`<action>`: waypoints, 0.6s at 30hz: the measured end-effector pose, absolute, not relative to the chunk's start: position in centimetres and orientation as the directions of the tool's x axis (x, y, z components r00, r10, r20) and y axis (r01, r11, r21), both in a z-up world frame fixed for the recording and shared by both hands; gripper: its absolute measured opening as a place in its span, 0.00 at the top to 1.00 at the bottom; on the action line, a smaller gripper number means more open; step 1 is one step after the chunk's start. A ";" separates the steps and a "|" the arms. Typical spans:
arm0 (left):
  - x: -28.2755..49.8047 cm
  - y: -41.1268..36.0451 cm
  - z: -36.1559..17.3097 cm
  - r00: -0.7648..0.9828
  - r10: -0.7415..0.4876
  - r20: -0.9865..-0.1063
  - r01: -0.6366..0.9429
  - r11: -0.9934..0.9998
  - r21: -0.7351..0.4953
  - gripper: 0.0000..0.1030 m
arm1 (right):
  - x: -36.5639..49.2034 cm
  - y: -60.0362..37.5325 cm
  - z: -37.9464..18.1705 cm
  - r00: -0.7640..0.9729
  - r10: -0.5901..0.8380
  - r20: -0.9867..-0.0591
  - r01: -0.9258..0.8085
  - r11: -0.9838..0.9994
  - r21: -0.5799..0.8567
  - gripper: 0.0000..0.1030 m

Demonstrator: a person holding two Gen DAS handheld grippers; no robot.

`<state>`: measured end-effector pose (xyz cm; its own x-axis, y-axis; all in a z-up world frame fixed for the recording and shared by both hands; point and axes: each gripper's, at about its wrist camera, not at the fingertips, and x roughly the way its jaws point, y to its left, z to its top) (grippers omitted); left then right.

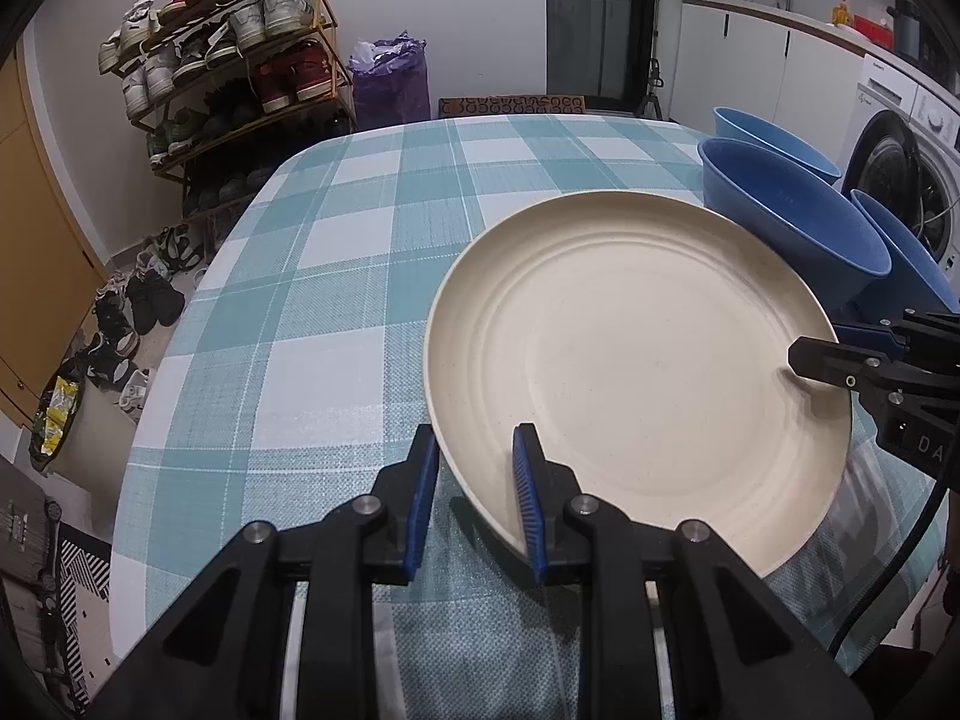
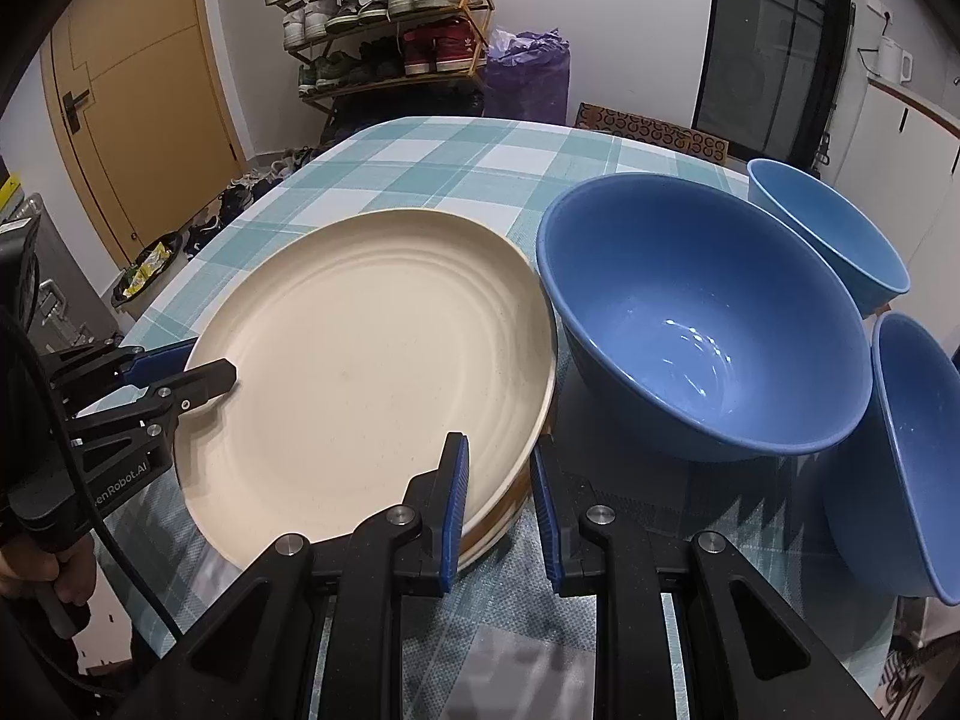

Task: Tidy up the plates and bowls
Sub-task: 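Lower the cream plate onto the stacked plates and open both grippers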

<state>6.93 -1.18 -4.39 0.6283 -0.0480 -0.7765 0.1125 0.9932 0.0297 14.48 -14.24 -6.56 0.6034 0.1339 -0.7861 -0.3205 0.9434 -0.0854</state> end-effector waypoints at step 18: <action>7.6 -2.5 -4.8 0.610 0.041 -0.791 0.117 0.983 0.141 0.77 | 13.2 -13.6 -7.3 0.654 0.078 -0.753 -0.237 0.966 -0.106 0.79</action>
